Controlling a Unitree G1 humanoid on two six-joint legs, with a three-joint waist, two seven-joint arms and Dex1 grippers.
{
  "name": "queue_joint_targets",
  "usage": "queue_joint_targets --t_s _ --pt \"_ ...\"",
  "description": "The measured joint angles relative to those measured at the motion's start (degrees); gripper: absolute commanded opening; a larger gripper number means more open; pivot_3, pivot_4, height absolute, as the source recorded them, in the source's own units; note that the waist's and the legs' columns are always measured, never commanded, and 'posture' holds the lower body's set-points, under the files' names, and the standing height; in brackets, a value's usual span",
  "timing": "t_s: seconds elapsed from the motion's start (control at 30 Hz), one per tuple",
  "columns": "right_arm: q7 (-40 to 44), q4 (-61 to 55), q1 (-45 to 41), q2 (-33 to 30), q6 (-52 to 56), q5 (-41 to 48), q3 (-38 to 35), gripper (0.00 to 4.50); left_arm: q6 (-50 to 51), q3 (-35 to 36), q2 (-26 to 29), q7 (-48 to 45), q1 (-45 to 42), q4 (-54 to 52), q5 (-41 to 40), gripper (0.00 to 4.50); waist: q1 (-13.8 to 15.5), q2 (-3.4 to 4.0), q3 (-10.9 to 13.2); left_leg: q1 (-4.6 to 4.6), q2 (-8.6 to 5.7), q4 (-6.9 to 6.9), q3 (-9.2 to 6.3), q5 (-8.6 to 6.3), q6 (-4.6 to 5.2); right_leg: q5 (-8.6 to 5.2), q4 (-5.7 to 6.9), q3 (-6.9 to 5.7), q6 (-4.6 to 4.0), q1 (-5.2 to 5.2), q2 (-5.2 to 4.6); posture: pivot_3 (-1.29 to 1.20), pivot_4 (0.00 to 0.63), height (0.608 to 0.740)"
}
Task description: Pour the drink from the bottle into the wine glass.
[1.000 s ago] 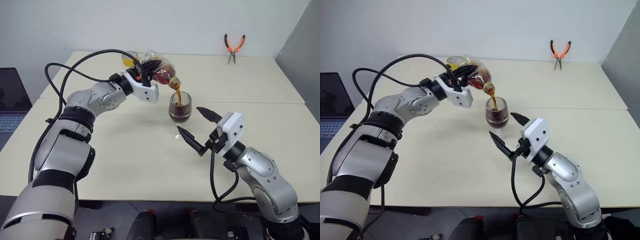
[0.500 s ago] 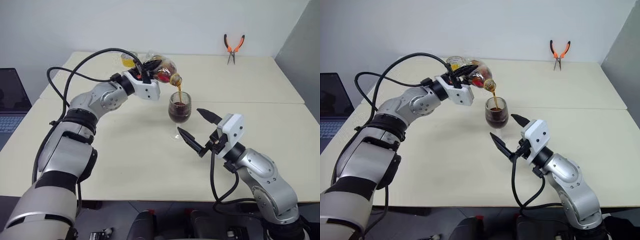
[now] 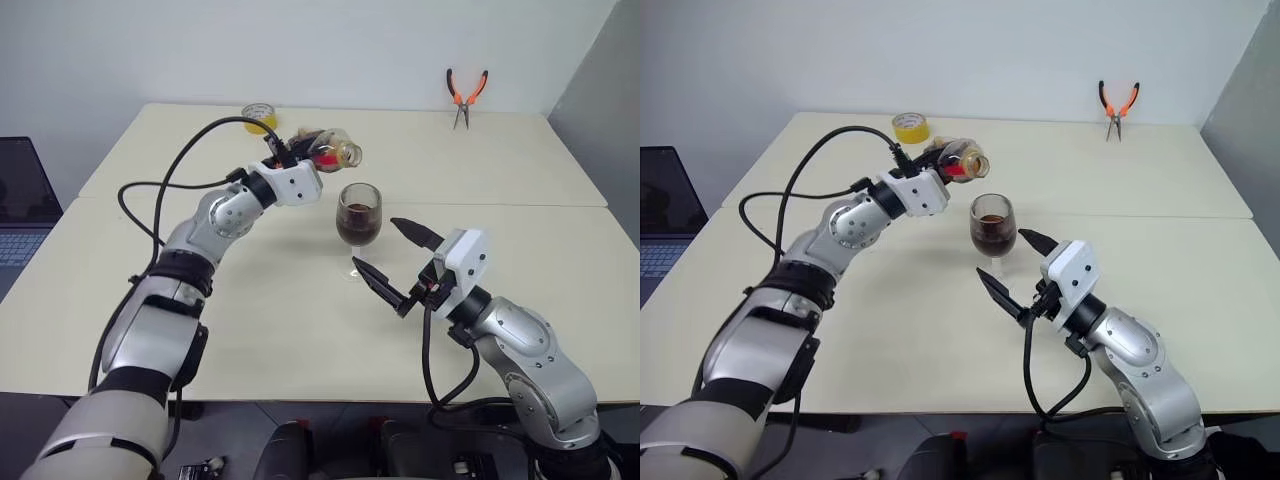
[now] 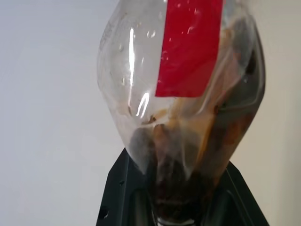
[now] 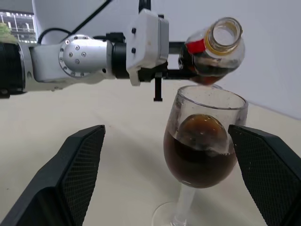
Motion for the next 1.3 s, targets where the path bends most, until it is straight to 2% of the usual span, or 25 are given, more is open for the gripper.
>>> queue_joint_targets --t_s 0.13,0.27,0.43,0.63,0.9,1.3 --pt "1.3 -1.0 0.3 -0.9 0.2 1.1 0.4 4.50 7.1 2.9 -1.6 -2.8 5.1 -5.4 -4.8 0.63 0.0 0.00 0.0 -0.06 0.00 0.27 -0.03 -0.08 0.13 -0.01 0.13 -0.01 0.02 0.01 0.00 0.00 0.150 0.740" --pt "4.4 -3.4 0.2 -3.4 2.5 5.2 0.8 4.50 20.6 9.6 -5.0 -4.3 11.8 -14.8 -13.8 0.63 0.0 0.00 0.0 -0.08 0.00 0.36 -0.09 -0.11 0.17 -0.03 0.15 -0.02 0.04 0.04 -0.01 0.00 0.150 0.740" --pt "5.2 -4.8 -1.3 -4.4 4.7 8.1 0.5 4.50 35.4 15.7 -6.7 -4.8 18.2 -23.1 -21.0 0.63 -0.1 0.00 0.0 -0.10 0.01 0.36 -0.16 -0.13 0.20 -0.03 0.16 -0.06 0.04 0.03 0.02 0.00 0.150 0.740" --pt "5.2 -5.6 -2.5 -5.0 6.4 9.6 1.6 4.50 46.2 21.9 -9.2 -2.7 24.0 -29.4 -27.3 0.63 0.1 -0.01 0.0 -0.09 0.00 0.39 -0.17 -0.14 0.22 -0.03 0.16 -0.06 0.04 0.06 0.00 0.00 0.150 0.740" --pt "6.4 -3.5 -5.3 -5.7 6.2 9.2 2.5 4.50 48.8 28.2 -10.3 0.6 25.9 -29.1 -30.9 0.63 0.2 -0.05 0.0 -0.09 -0.03 0.40 -0.19 -0.15 0.23 -0.03 0.14 -0.08 0.04 0.08 -0.02 0.00 0.150 0.740" --pt "6.8 -1.3 -6.4 -5.0 5.5 8.5 4.3 4.50 45.8 30.9 -10.2 6.2 22.8 -19.3 -30.6 0.63 0.2 -0.08 -0.1 -0.07 -0.02 0.38 -0.19 -0.16 0.24 -0.03 0.14 -0.10 0.04 0.09 -0.02 0.00 0.150 0.740"
